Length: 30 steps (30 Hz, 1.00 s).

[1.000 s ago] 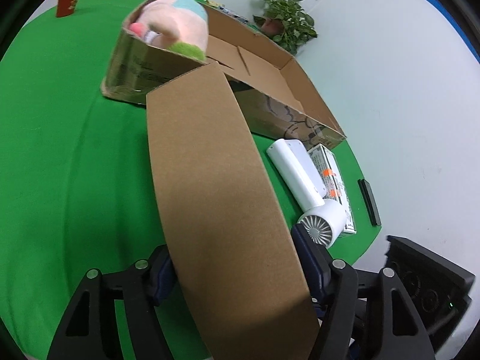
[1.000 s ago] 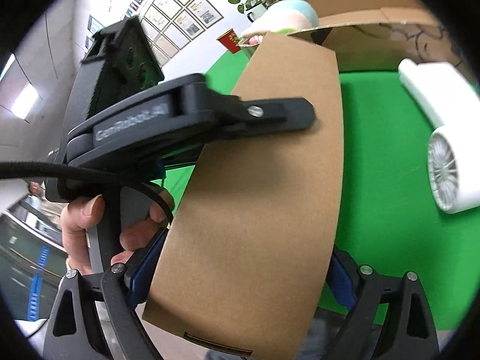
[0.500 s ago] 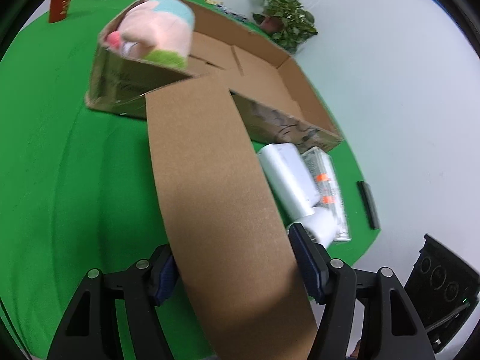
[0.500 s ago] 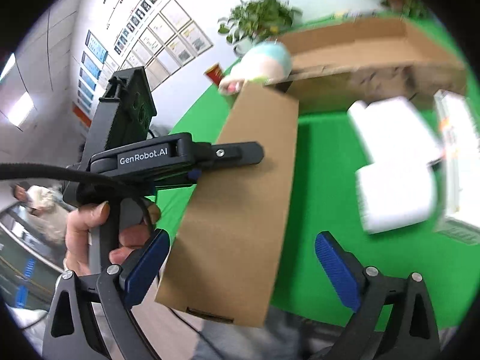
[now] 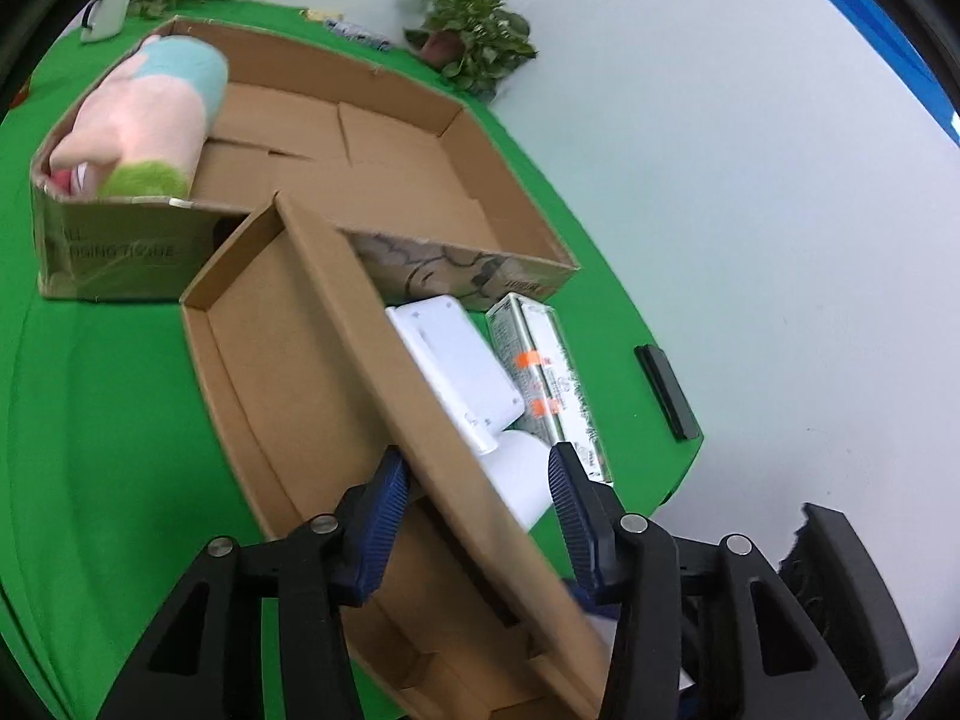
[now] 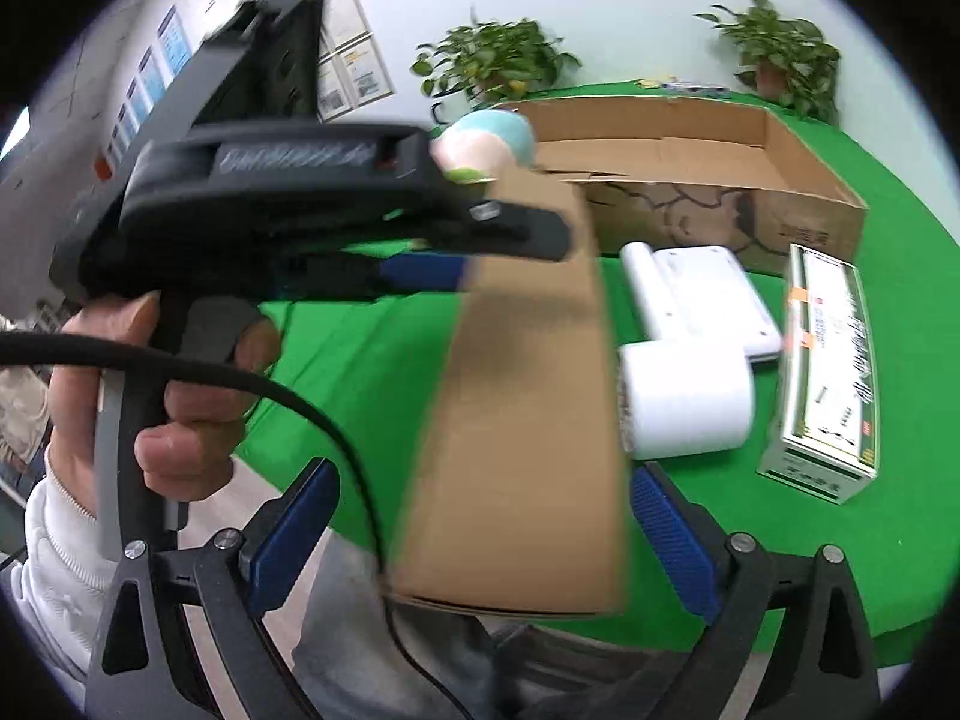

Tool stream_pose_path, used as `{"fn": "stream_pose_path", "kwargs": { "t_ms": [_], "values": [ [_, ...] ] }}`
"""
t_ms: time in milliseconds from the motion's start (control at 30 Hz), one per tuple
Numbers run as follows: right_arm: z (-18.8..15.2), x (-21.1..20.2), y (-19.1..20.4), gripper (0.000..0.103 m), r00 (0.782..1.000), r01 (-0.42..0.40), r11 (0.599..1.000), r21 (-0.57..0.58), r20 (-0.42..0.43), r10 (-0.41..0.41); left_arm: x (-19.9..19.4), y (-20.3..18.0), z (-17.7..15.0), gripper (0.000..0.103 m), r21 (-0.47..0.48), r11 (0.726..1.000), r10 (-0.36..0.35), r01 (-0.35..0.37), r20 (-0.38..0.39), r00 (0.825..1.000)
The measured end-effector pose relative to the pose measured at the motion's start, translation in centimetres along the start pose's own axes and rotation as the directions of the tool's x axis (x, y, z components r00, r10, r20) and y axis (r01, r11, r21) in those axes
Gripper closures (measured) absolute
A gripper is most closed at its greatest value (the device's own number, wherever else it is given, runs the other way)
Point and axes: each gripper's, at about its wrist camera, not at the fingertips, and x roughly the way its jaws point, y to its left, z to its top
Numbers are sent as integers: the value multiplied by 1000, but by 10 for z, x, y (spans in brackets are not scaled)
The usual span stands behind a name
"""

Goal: Organize objects
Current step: 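Grasp the long brown cardboard divider with the left tool and lift it, then carry the cardboard divider with the left tool and lower it into the box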

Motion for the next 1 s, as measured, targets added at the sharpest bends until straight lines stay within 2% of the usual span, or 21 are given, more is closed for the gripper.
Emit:
{"fn": "stream_pose_path", "kwargs": {
  "t_ms": [33, 67, 100, 133, 167, 200, 267, 300, 400, 467, 600, 700, 767, 833, 933, 1000],
  "values": [
    [6, 8, 7, 10, 1000, 3, 1000, -5, -10, -3, -2, -1, -1, 58, 11, 1000, 13, -13, 3, 1000],
    [4, 7, 7, 20, 1000, 8, 1000, -3, -22, -8, 0, -1, -2, 58, 12, 1000, 24, -24, 5, 1000],
    [6, 13, 7, 23, 999, -2, 1000, 10, -33, 2, 0, -1, -2, 58, 4, 1000, 24, -24, 2, 1000],
    [6, 15, 4, 27, 998, -43, 998, 54, -41, 46, 0, 3, -1, 58, -1, 1000, 23, -23, -3, 1000],
    [19, 27, 3, 28, 996, -78, 992, 94, -40, 82, -1, 3, -1, 58, 1, 1000, 31, -31, -5, 1000],
    [15, 25, -7, 29, 987, -150, 973, 176, -26, 157, -1, 3, 0, 58, 5, 999, 37, -37, -7, 999],
    [10, 24, -18, 31, 971, -231, 938, 259, -2, 240, -1, -4, -1, 58, 24, 1000, 10, -10, -20, 1000],
    [3, 21, -28, 31, 968, -243, 923, 298, 8, 252, 1, -10, -3, 57, 40, 999, 1, 0, -27, 1000],
    [-16, 4, -55, 23, 983, -177, 924, 340, 14, 183, 0, -19, -9, 55, 91, 995, 50, -48, -12, 999],
    [-26, -16, -72, 22, 987, -159, 917, 367, 29, 159, -6, -19, -12, 54, 95, 991, 90, -91, 20, 996],
    [-34, -53, -77, 21, 994, -106, 952, 286, 69, 90, -12, -5, -20, 50, 67, 979, 189, -192, 51, 981],
    [-38, -46, -64, 21, 994, -111, 969, 221, 40, 105, -8, 7, -28, 50, 60, 970, 233, -234, 30, 972],
    [-28, -20, -42, 22, 993, -120, 976, 181, 3, 122, -3, 19, -35, 51, 67, 962, 264, -264, 9, 965],
    [-24, -12, -24, 20, 997, -76, 987, 140, 2, 77, 3, 26, -41, 52, 66, 961, 270, -269, -10, 963],
    [-23, -13, -12, 22, 992, -123, 989, 88, 19, 122, 2, 37, -48, 55, 59, 960, 274, -272, -27, 961],
    [-28, -19, -12, 21, 995, -96, 993, 72, 46, 93, 7, 42, -51, 60, 63, 960, 276, -273, -42, 960]
  ]
}}
